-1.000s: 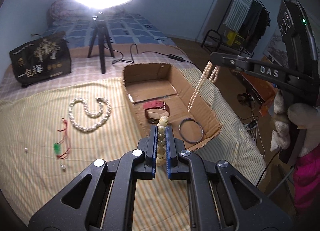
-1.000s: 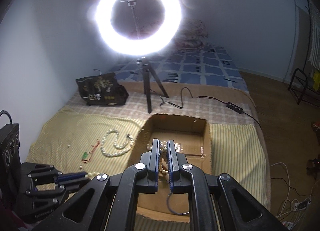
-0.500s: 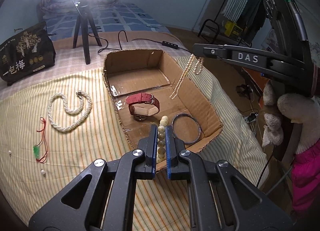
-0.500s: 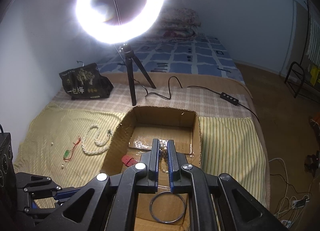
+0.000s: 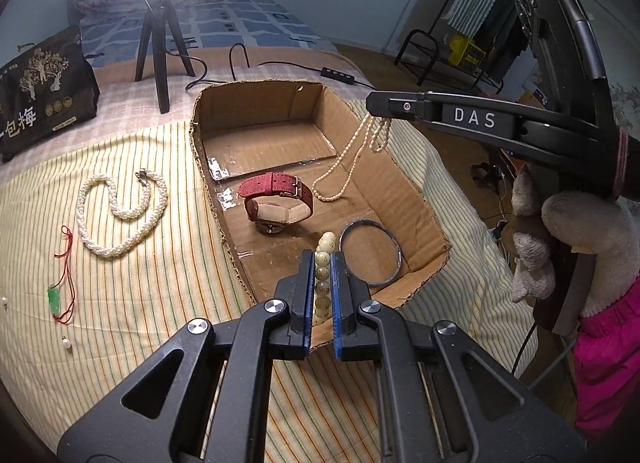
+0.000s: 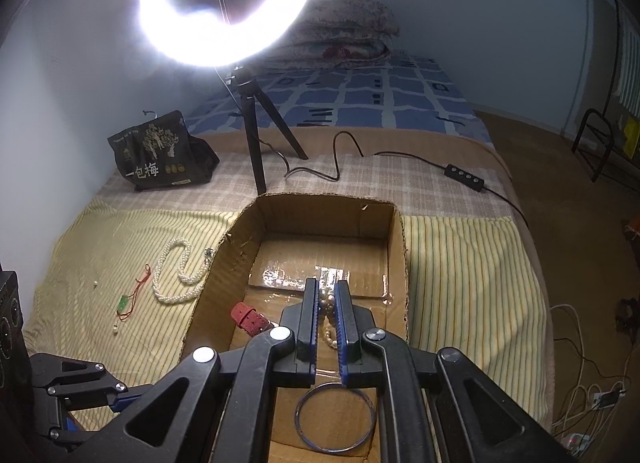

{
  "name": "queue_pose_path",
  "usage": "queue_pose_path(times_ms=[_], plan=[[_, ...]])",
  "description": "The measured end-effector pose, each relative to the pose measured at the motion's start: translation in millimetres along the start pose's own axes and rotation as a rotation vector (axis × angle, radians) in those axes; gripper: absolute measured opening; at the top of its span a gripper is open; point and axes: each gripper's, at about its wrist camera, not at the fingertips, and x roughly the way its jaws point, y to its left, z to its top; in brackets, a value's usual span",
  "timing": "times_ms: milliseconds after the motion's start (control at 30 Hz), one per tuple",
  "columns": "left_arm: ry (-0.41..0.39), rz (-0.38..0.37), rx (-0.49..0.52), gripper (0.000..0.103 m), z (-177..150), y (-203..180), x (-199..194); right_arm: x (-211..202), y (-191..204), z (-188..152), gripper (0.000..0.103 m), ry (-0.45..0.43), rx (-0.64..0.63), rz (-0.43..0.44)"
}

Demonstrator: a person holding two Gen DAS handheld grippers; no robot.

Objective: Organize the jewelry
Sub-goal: 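Open the left tool dropping the bead bracelet while the right tool releases the pearls into the box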

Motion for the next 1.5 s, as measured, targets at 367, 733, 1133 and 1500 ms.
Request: queue_pose_path(times_ms=[367,733,1133,1500], plan=[[-0.005,0.012,0.019,0.035,-4,-2,-5,3,4,-10,0.075,-0.003,0.006,-0.04],[-0.022,0.038,0.033,0.036,-7,0,-21,0,8,-9,0.095,0.029,0.04,-0.11],[-0.049,0.083,0.016,0.036,-13,24,-48,-12,24,-7,0.103,0.033,0.041,-0.139],[-0.074,0.157,-0.054,0.036,-23,79,-82,-23,47,-6,0.103,-0.015,0.019,-0.131]])
